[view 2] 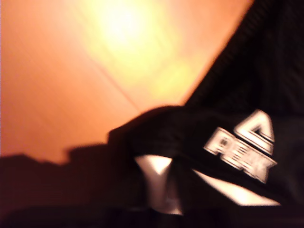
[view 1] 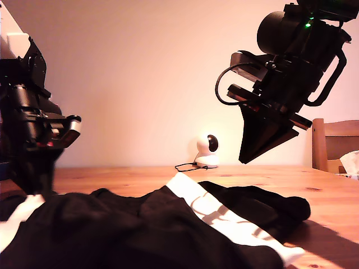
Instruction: Fold the shorts in front of you. After folding it, place it to the right side.
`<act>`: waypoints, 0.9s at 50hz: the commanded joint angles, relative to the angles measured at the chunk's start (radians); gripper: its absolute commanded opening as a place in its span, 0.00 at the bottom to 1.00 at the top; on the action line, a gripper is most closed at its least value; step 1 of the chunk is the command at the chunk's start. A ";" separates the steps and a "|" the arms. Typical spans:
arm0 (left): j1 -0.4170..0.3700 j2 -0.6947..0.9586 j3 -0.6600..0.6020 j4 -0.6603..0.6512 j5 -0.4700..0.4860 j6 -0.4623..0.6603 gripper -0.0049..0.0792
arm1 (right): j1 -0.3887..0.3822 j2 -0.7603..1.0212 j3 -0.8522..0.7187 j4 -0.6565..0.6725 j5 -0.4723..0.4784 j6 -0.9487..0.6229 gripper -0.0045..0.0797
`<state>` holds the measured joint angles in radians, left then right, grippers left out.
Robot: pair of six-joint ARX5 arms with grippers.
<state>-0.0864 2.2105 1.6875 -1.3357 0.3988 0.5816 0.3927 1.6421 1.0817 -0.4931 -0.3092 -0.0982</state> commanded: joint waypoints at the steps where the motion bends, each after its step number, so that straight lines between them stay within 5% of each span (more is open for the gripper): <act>1: -0.010 0.000 0.029 -0.028 0.001 -0.019 0.04 | 0.000 0.008 -0.019 0.005 -0.015 0.004 0.04; 27: -0.058 -0.236 0.068 -0.028 -0.118 -0.334 0.04 | 0.026 0.008 -0.019 0.002 -0.041 0.005 0.04; 45: -0.058 -0.355 0.068 -0.029 -0.204 -0.473 0.03 | 0.153 0.008 -0.019 0.033 -0.113 0.013 0.04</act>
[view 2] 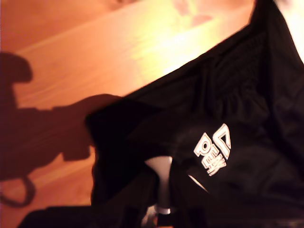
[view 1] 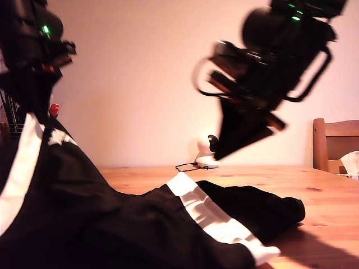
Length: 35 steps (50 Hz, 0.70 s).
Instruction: Fold the shorts in front of you. After folding it, place it to the right side.
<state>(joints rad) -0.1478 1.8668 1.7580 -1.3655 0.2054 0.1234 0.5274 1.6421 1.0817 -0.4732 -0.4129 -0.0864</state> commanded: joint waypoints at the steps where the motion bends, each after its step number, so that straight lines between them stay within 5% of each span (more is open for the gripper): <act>1: 0.003 -0.012 -0.003 0.000 -0.016 -0.020 0.03 | 0.036 0.008 -0.019 0.017 -0.014 0.001 0.04; 23: 0.011 0.003 -0.003 0.061 -0.013 -0.018 0.03 | 0.319 0.008 -0.019 0.133 -0.085 -0.004 0.15; 35: 0.013 0.026 -0.003 0.056 -0.003 -0.009 0.03 | 0.477 0.008 -0.019 0.155 -0.059 -0.278 0.27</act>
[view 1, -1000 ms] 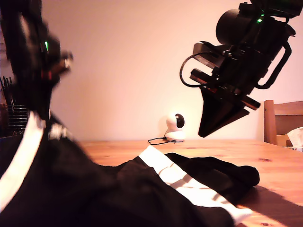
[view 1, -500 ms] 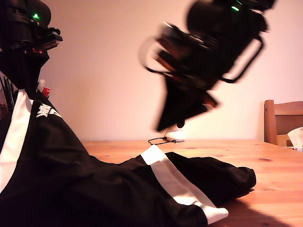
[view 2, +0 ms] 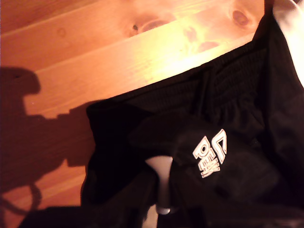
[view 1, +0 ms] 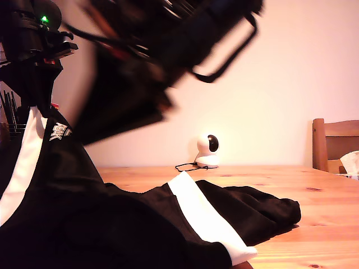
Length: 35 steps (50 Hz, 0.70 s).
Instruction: Fold the shorts in front of you. After folding it, place it to the right side.
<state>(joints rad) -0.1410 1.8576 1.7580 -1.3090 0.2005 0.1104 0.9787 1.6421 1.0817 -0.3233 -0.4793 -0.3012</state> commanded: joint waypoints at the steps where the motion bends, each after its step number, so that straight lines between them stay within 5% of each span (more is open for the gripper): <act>1: 0.006 0.035 -0.003 0.000 0.002 0.005 0.03 | 0.039 0.008 -0.019 0.006 0.018 -0.087 0.28; 17: 0.006 0.035 -0.003 0.003 0.041 0.029 0.03 | 0.159 0.027 -0.019 0.013 0.172 -0.434 0.41; 35: 0.006 0.035 -0.003 -0.004 0.058 0.055 0.03 | 0.186 0.130 -0.019 0.134 0.295 -0.583 0.46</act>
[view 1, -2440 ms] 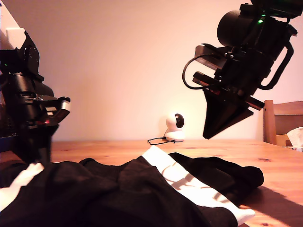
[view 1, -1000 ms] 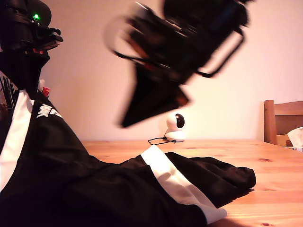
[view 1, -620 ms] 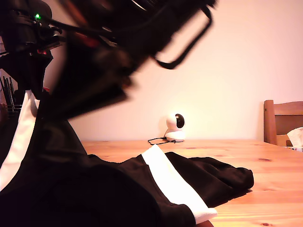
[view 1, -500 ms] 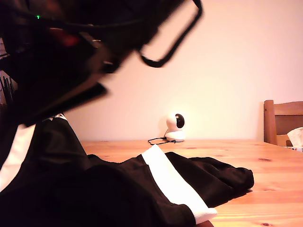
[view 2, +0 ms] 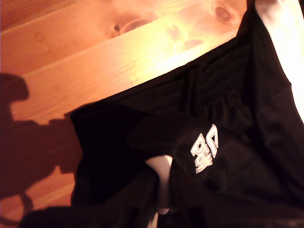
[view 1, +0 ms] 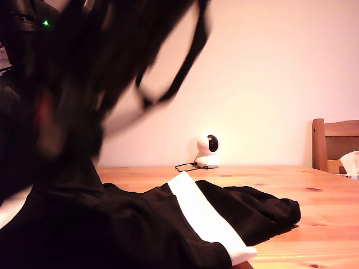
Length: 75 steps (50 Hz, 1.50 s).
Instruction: Fold the shorts in front of you. After folding it, place it to the right side.
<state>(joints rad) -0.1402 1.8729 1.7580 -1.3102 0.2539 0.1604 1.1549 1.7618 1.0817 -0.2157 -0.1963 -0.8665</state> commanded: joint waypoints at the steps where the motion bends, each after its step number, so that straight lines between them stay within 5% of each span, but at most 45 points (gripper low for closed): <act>1: 0.005 0.020 -0.003 -0.002 0.005 0.005 0.03 | 0.010 0.014 -0.019 0.038 0.021 -0.024 0.47; 64: 0.005 0.020 -0.003 -0.026 0.053 0.014 0.03 | -0.031 0.190 -0.019 0.236 0.101 -0.184 0.47; 71: 0.004 0.020 -0.003 -0.025 0.053 0.016 0.03 | -0.032 0.191 -0.019 0.236 0.104 -0.184 0.30; 72: 0.005 0.020 -0.003 -0.024 0.053 0.016 0.03 | -0.032 0.191 -0.019 0.237 0.106 -0.185 0.15; 75: 0.005 0.020 -0.003 -0.024 0.053 0.016 0.03 | -0.031 0.191 -0.019 0.241 0.106 -0.183 0.07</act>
<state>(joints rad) -0.1402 1.8729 1.7580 -1.3354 0.3050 0.1677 1.1206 1.9293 1.0775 0.0151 -0.0933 -1.0485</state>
